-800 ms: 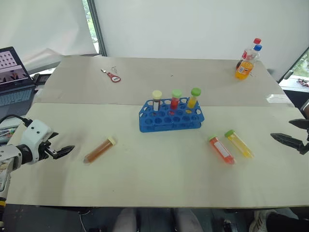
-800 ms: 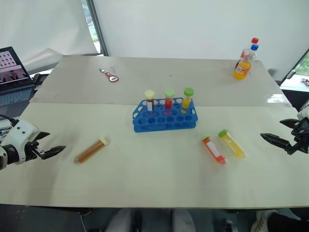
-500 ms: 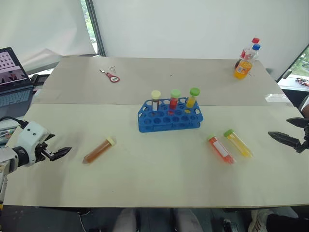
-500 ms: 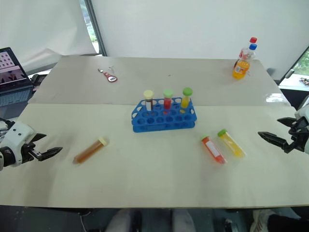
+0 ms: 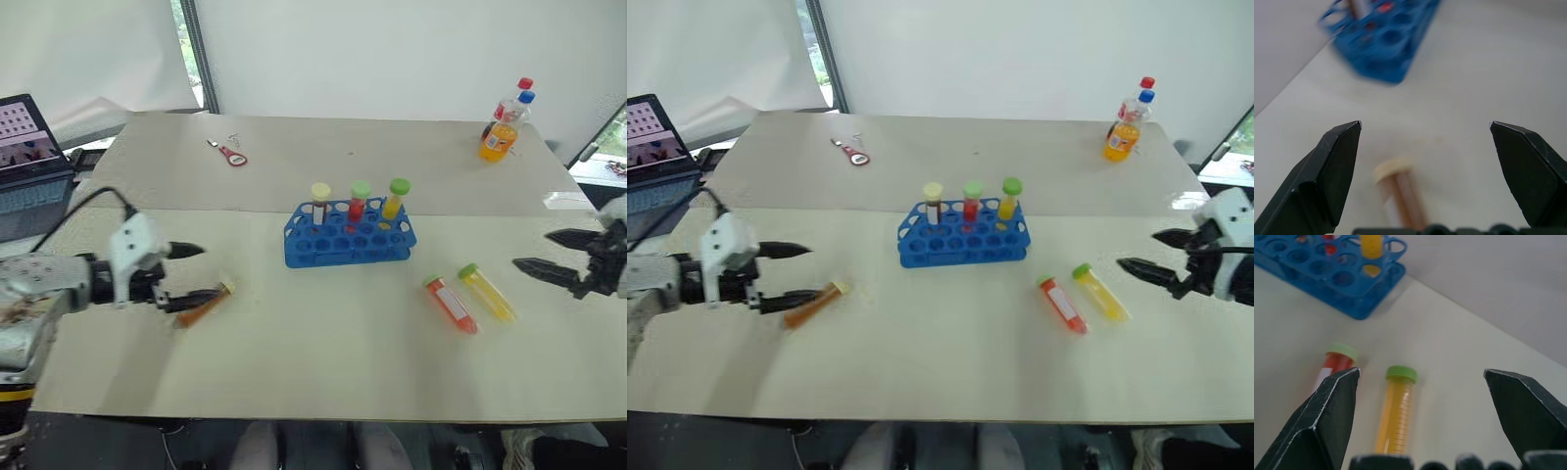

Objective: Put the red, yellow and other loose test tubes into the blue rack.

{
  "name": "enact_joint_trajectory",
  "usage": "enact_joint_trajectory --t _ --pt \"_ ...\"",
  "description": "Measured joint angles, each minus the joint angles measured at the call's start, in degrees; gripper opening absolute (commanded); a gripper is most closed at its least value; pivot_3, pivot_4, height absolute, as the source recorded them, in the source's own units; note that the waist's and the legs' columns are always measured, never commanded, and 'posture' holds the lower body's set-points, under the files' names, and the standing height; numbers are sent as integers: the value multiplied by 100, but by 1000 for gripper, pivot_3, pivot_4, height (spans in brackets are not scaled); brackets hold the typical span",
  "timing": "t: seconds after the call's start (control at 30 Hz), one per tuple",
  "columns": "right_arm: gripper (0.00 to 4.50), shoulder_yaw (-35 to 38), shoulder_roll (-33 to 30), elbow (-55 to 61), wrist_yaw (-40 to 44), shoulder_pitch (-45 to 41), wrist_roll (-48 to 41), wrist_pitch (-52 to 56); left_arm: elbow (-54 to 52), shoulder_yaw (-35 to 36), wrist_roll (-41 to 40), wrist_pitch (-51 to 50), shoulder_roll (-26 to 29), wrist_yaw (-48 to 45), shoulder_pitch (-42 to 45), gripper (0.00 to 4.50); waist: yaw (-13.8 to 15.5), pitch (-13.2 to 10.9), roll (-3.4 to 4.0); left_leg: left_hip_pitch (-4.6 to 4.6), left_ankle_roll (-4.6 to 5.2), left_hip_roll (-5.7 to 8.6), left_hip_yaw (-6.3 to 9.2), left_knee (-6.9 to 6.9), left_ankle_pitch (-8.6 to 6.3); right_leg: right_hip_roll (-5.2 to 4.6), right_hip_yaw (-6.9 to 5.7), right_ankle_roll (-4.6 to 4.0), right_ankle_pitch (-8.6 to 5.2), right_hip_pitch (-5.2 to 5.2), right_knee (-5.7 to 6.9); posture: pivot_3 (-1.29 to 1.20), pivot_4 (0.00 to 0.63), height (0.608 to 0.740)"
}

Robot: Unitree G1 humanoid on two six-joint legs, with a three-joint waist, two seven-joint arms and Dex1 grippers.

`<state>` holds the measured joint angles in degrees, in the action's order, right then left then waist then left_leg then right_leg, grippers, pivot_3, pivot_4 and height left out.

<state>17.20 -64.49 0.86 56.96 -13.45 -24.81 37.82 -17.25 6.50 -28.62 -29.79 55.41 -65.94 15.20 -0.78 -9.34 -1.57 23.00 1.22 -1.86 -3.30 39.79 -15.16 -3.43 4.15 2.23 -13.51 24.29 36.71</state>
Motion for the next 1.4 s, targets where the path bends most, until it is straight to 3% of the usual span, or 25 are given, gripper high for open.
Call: enact_joint_trajectory --t 0.2,0.37,0.57,0.73,1.1,1.27,1.4 --pt "4487 -1384 -59 -202 -294 -1144 453 1096 -541 -802 -200 -69 -483 -224 616 4500 -33 -2 -1 2 0 5 0 3 0 2 3 0 0 2 -2 0 150 740" --pt "4487 -2463 135 -1071 -121 -2254 911 1646 -691 -1391 -47 227 -806 -453 1026 4500 -6 -2 0 10 1 9 0 5 1 1 2 0 0 4 -11 0 150 740" --pt "4487 -3628 634 -2482 463 -3153 1579 1572 -651 -2002 261 623 -1338 -563 1440 4500 10 -2 0 23 1 12 6 11 1 1 -1 1 1 8 -15 0 150 740" --pt "4487 -4114 926 -3375 901 -3674 2114 1241 -610 -2234 412 784 -1571 -571 1553 4500 3 -2 1 22 2 10 9 10 0 2 -2 1 1 9 -13 0 150 740" --pt "987 -4344 1262 -4351 1619 -4238 2700 964 -530 -2368 650 899 -1818 -503 1527 4500 3 -2 2 21 2 11 10 11 1 2 -2 1 1 9 -8 0 150 740" --pt "948 -4226 1283 -4368 1710 -4253 2725 1036 -332 -2358 690 1079 -1877 -481 1485 4500 5 -3 4 20 2 11 10 11 1 1 -2 1 1 9 -6 0 150 740" --pt "947 -3607 1090 -3488 1734 -4187 2380 1460 -186 -2240 679 1138 -1874 -471 1286 4500 1 -7 17 26 2 9 14 9 1 1 -2 1 1 19 -1 0 150 740"
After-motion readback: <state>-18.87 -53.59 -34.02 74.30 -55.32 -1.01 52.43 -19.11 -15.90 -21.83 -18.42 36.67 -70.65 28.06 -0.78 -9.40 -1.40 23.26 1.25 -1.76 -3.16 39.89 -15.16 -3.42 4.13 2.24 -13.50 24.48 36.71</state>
